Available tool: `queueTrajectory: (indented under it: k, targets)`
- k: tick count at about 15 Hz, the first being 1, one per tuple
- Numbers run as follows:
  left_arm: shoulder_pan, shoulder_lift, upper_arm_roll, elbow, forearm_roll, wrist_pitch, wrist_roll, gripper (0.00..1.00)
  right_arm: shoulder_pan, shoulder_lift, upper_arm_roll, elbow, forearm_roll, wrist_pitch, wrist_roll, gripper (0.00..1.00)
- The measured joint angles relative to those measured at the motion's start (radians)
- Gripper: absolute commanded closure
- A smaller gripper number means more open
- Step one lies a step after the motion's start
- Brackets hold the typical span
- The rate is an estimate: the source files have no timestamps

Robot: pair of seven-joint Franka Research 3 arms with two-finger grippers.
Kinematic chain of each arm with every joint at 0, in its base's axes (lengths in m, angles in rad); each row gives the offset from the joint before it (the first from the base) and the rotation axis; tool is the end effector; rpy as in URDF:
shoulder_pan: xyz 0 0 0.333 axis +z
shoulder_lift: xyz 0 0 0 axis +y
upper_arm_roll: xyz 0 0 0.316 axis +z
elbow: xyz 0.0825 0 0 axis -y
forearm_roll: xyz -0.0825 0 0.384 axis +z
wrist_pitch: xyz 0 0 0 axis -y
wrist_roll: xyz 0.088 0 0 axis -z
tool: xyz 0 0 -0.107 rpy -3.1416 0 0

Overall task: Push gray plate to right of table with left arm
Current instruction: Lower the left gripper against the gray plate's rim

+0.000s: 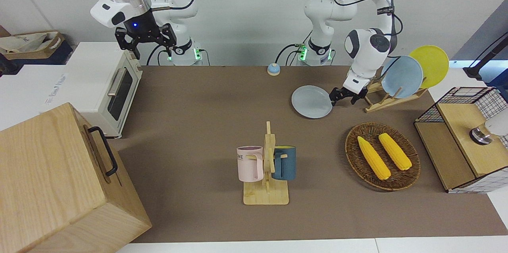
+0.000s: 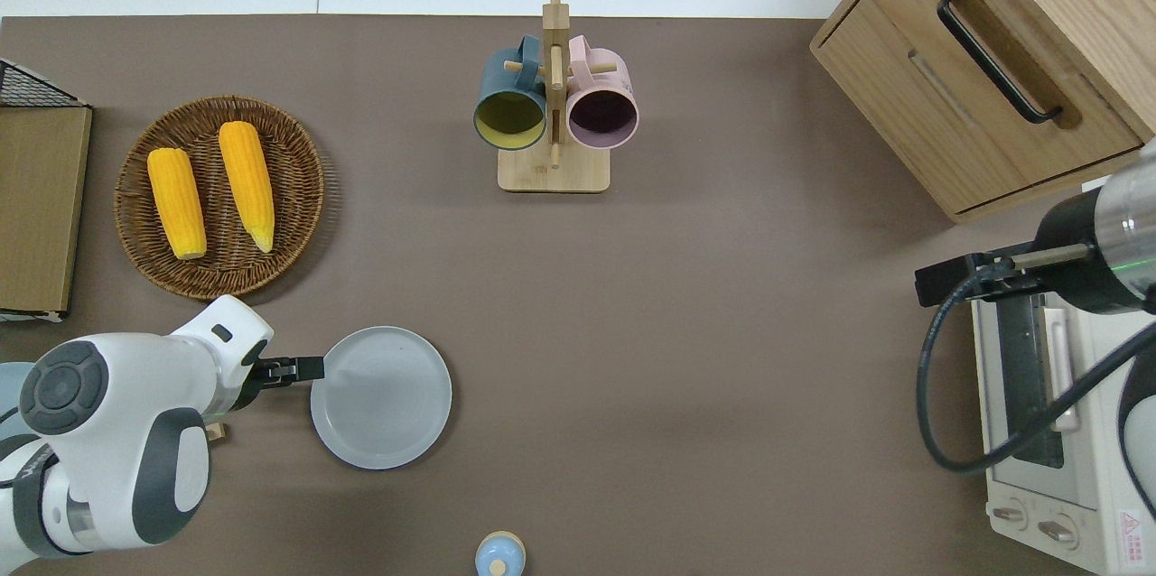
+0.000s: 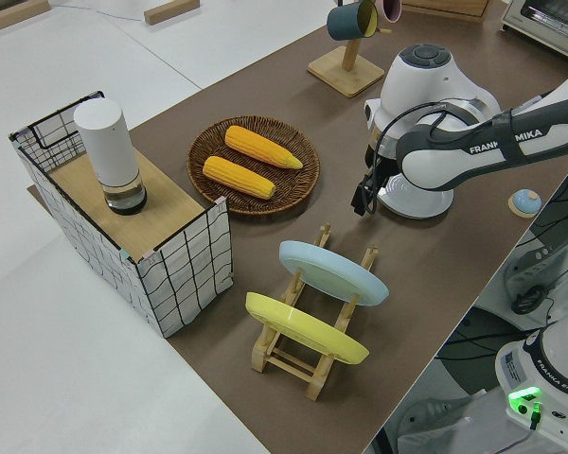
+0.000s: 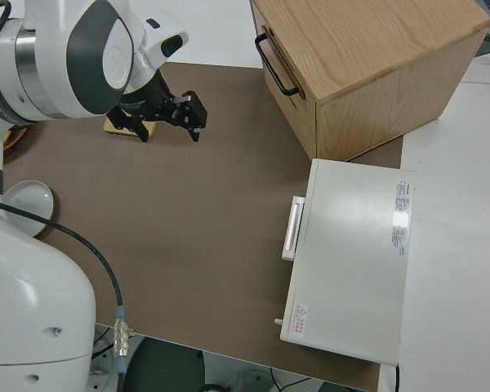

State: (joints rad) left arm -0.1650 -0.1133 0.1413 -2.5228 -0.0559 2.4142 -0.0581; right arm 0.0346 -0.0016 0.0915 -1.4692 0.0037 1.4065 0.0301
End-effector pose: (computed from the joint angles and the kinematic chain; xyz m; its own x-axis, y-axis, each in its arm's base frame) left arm 0.4526 -0.0117 0.3188 0.9972 0.0751 -0.0010 0.0751 -0.9958 0.0532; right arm 0.5324 0.0680 0.6586 0.9935 0.0962 -0.0611 0.0963 -0.9954 -0.0017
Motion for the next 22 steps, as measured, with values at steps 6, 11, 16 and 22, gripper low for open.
queueTrajectory:
  k: [6, 11, 16, 22]
  targets:
    - [-0.028, -0.007, 0.0, -0.023, 0.0, 0.013, -0.03, 0.02, 0.0, 0.0, 0.0, 0.0, 0.0, 0.0, 0.0, 0.017]
    - [-0.051, -0.007, -0.001, -0.045, 0.0, 0.05, -0.062, 0.14, 0.0, 0.0, 0.0, 0.0, 0.0, 0.0, 0.0, 0.017]
    - [-0.065, -0.007, -0.001, -0.054, 0.0, 0.063, -0.087, 0.5, 0.0, 0.0, 0.0, 0.0, 0.0, 0.0, 0.0, 0.017]
    - [-0.068, -0.007, -0.004, -0.061, 0.0, 0.064, -0.103, 0.67, 0.0, 0.0, 0.0, 0.0, 0.0, 0.0, 0.0, 0.017]
